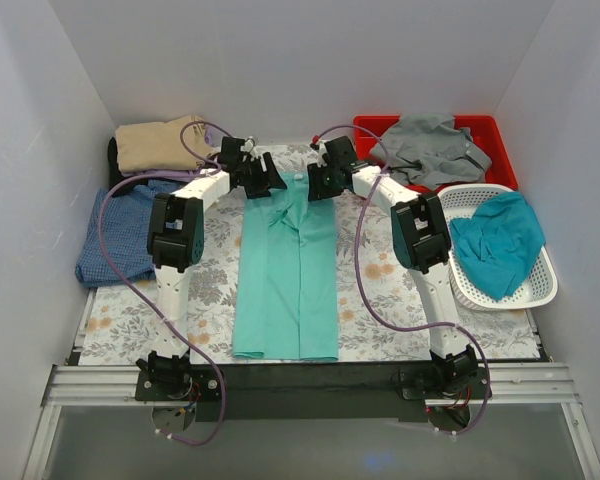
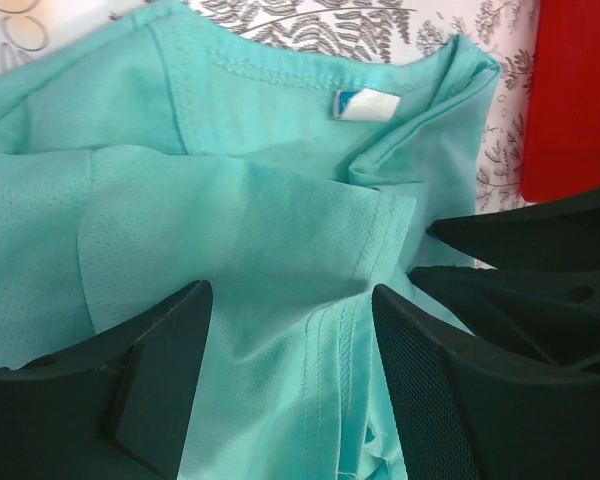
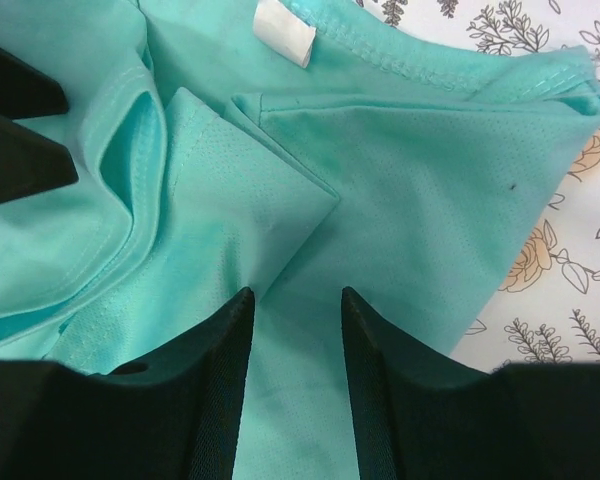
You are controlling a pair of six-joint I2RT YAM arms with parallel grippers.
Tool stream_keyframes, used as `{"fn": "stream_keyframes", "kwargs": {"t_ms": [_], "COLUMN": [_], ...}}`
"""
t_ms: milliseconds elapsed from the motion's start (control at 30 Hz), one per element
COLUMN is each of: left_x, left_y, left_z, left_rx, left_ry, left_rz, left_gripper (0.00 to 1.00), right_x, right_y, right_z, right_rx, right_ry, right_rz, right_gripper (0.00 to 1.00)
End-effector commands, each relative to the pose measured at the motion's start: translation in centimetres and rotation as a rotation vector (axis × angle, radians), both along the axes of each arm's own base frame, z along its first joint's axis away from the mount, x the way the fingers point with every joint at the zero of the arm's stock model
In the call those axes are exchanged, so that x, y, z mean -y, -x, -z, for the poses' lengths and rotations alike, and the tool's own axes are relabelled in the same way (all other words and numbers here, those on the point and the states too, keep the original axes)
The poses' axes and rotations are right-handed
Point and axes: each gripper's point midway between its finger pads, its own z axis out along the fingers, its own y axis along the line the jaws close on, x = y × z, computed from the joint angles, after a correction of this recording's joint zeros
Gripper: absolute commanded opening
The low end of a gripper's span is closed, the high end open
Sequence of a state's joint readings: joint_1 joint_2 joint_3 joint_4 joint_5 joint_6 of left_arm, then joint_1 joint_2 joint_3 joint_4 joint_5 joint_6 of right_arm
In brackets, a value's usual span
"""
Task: Fold and stack the t-shirts
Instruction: Fold the tshirt
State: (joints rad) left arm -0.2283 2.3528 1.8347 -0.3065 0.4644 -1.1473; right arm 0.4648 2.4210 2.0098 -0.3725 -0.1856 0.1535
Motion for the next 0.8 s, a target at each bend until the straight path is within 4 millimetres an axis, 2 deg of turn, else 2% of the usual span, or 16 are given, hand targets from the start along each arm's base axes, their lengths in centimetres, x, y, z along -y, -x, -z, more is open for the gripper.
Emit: {"fn": "stream_keyframes", "kwargs": {"t_ms": [0, 67, 100, 133, 233, 333, 433, 567, 600, 633, 733, 767], "left_x": [-0.7, -0.4, -0.3, 0.1, 0.5, 1.3, 1.4, 0.6, -0.1, -0.7, -2.9, -3.6], "left_y": [-0.7, -0.7, -0.3, -0.3, 0.2, 1.0, 1.5, 2.5, 2.3, 3.1, 3.6, 4.8], "left_z": [-2.0, -4.1, -4.2, -5.0, -7.4, -9.5, -11.2, -12.7, -13.1, -13.3, -13.9, -14.6], "left_rx": [0.048, 0.097, 0.093, 0.108, 0.143, 0.163, 0.181, 0.210, 0.231, 0.231, 0.260, 0.275], "left_ry": [-0.019, 0.011, 0.025, 0.048, 0.096, 0.147, 0.169, 0.149, 0.122, 0.106, 0.039, 0.028], "left_rz": [-0.015, -0.005, -0.002, 0.010, 0.021, 0.060, 0.068, 0.029, -0.011, -0.036, -0.139, -0.166], "left_gripper": [0.64, 0.64, 0.64, 0.64, 0.64, 0.64, 0.63, 0.63, 0.63, 0.63, 0.63, 0.63], "right_x": [0.1, 0.2, 0.2, 0.1, -0.6, -1.4, -2.5, -4.1, -4.6, -4.9, -5.8, -5.9], "right_y": [-1.5, -2.2, -2.4, -2.3, -1.8, -0.7, 0.1, 0.8, 0.9, 0.8, 0.5, 0.3], "right_z": [-2.9, -5.6, -6.7, -8.4, -11.5, -12.6, -12.6, -11.9, -11.6, -11.4, -10.6, -10.4], "right_rx": [0.090, 0.157, 0.181, 0.209, 0.248, 0.232, 0.190, 0.128, 0.111, 0.103, 0.079, 0.076], "right_ry": [0.003, -0.008, -0.014, -0.032, -0.092, -0.154, -0.227, -0.319, -0.356, -0.373, -0.415, -0.418], "right_rz": [-0.019, -0.022, -0.022, -0.032, -0.058, -0.082, -0.105, -0.130, -0.136, -0.138, -0.144, -0.143], "right_gripper": [0.47, 0.48, 0.48, 0.48, 0.49, 0.49, 0.49, 0.49, 0.49, 0.49, 0.49, 0.49]}}
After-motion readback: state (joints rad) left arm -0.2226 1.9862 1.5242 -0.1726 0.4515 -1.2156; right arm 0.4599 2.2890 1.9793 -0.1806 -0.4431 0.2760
